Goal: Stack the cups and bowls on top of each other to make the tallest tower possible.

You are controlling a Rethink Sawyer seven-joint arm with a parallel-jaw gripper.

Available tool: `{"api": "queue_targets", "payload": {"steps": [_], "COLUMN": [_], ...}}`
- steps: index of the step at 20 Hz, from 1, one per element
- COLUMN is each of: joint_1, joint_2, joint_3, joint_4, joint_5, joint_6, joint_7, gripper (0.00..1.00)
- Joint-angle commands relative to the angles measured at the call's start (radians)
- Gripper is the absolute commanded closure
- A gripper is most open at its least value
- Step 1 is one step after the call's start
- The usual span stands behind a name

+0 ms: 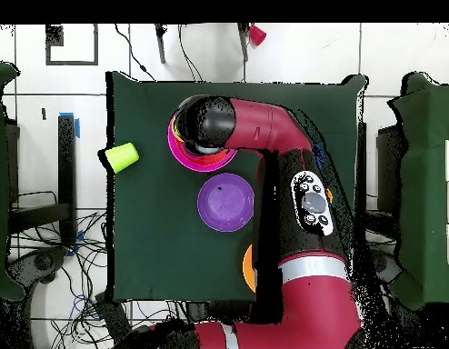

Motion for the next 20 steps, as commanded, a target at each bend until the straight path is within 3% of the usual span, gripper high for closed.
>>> {"api": "queue_targets", "payload": {"steps": [1,7,20], "joint_1": [0.018,0.006,0.006], "joint_2": [0.029,0.018,0.047], "joint_3": [0.028,0.033,0.036], "joint_4": [-0.010,0.029,-0.015], "joint_5": [-0.066,-0.065,-0.084], "joint_6": [0.062,0.031,0.011], "joint_7": [-0.021,-0.026,-0.048], "gripper": [1.00,1.00,1.00]}}
